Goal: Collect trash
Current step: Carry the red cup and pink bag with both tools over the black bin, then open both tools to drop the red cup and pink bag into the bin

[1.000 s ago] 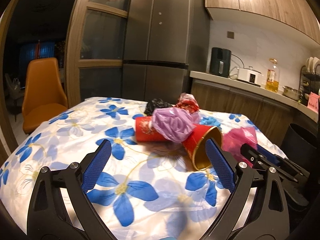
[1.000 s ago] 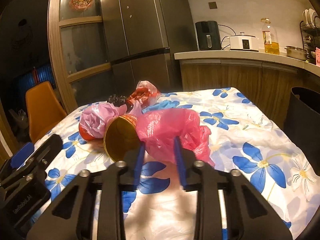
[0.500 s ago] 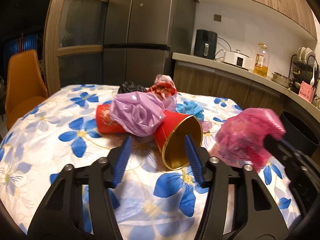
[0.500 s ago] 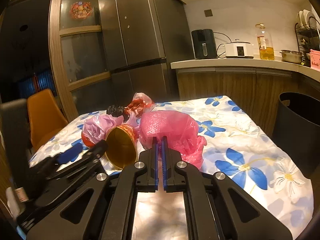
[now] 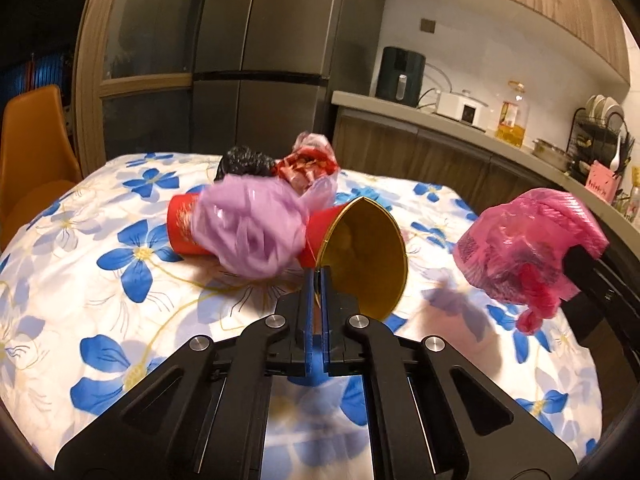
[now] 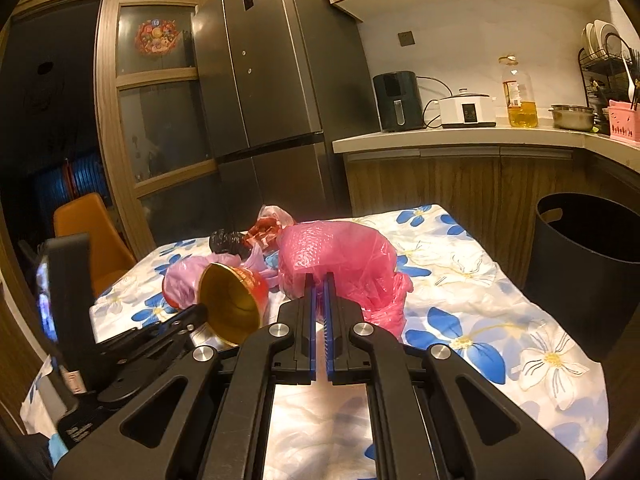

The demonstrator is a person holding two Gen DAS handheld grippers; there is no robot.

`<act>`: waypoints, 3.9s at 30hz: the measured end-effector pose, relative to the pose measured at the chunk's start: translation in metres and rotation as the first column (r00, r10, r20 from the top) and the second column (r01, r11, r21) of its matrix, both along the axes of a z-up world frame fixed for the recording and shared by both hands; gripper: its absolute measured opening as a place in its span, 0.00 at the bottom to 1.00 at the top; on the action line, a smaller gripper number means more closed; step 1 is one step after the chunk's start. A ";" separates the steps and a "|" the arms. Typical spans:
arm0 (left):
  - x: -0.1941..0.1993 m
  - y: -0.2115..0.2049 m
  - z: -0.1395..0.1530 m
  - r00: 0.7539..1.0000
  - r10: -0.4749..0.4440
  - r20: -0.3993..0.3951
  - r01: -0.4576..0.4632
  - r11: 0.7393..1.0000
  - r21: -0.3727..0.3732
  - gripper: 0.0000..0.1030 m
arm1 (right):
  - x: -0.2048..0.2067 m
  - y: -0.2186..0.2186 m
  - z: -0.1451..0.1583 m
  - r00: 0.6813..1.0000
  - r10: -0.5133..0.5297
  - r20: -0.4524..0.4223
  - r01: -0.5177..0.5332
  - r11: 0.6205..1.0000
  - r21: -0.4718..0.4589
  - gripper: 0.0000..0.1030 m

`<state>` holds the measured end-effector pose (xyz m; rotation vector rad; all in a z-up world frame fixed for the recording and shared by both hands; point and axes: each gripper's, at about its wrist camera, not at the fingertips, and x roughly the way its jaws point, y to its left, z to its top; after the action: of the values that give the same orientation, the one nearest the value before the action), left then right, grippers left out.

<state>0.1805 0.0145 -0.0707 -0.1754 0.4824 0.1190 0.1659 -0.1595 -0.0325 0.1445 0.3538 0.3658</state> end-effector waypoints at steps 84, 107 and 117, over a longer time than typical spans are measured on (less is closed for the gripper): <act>0.069 -0.289 0.095 0.843 -0.491 0.219 0.481 0.871 0.101 0.02 | 0.000 -0.252 0.057 0.862 -0.487 0.144 0.470 0.872 0.135 0.02; 0.101 -0.315 0.065 0.842 -0.524 0.128 0.516 0.851 0.091 0.02 | 0.038 -0.267 0.033 0.871 -0.488 0.055 0.480 0.870 0.112 0.02; 0.117 -0.319 0.047 0.846 -0.528 0.073 0.524 0.849 0.069 0.11 | 0.051 -0.278 0.021 0.870 -0.494 0.003 0.490 0.864 0.118 0.26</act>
<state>0.2980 -0.3042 -0.0237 0.0032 0.4226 -0.4192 0.2165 -0.4371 -0.0114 0.3335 0.2509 -0.1218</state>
